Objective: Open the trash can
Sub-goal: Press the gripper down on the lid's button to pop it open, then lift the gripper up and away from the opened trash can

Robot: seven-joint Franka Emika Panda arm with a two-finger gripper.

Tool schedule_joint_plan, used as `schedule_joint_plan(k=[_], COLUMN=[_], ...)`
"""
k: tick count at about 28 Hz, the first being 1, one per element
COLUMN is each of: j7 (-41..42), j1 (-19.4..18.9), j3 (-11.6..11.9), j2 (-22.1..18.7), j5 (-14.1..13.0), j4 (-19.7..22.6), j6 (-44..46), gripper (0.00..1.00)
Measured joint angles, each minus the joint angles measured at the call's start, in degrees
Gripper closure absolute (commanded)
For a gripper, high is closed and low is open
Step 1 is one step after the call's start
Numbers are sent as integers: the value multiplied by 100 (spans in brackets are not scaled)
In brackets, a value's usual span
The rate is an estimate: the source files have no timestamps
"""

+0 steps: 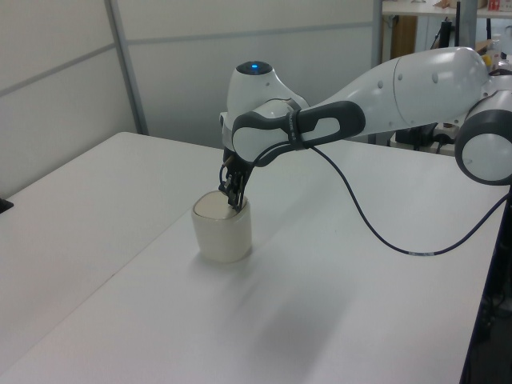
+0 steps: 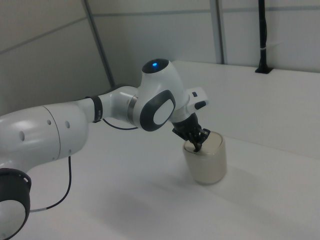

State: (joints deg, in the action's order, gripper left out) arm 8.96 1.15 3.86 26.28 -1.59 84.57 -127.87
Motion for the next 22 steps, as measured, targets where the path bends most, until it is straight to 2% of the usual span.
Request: schedule_joint_plan(k=[14,22], j7=[0,0], j1=[1,6], j3=[0,0], j2=[24,-351], j5=[1,-11], j4=[-37,-155], j6=[0,63], gripper=[100,100])
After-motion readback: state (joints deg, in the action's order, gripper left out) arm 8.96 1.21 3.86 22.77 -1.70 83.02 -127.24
